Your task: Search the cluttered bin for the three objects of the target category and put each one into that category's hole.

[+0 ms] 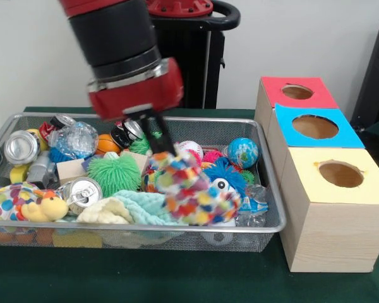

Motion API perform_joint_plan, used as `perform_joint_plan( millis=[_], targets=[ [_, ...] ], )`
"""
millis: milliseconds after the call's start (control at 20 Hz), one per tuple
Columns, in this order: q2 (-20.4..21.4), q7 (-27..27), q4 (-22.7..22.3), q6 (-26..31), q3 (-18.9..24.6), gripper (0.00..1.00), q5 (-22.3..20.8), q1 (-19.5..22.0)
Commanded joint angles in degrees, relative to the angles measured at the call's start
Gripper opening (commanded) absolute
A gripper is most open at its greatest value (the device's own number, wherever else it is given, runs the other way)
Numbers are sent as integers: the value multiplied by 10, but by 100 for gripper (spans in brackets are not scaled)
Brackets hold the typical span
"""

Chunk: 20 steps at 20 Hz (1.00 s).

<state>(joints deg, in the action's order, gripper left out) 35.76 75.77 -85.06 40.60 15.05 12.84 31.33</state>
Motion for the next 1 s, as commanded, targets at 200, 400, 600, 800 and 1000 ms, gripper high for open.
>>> perform_joint_plan(
  millis=[200, 400, 600, 800, 1000],
  targets=[
    [-12, 197, -25, 222, -58, 0, 3, -58],
    [-39, 195, -15, 204, -81, 0, -14, -74],
    [-71, 199, 12, 159, -123, 0, -56, -100],
    [-90, 199, 33, 139, -159, 0, -91, -119],
    [-93, 192, 38, 119, -184, 0, -117, -132]
  ],
)
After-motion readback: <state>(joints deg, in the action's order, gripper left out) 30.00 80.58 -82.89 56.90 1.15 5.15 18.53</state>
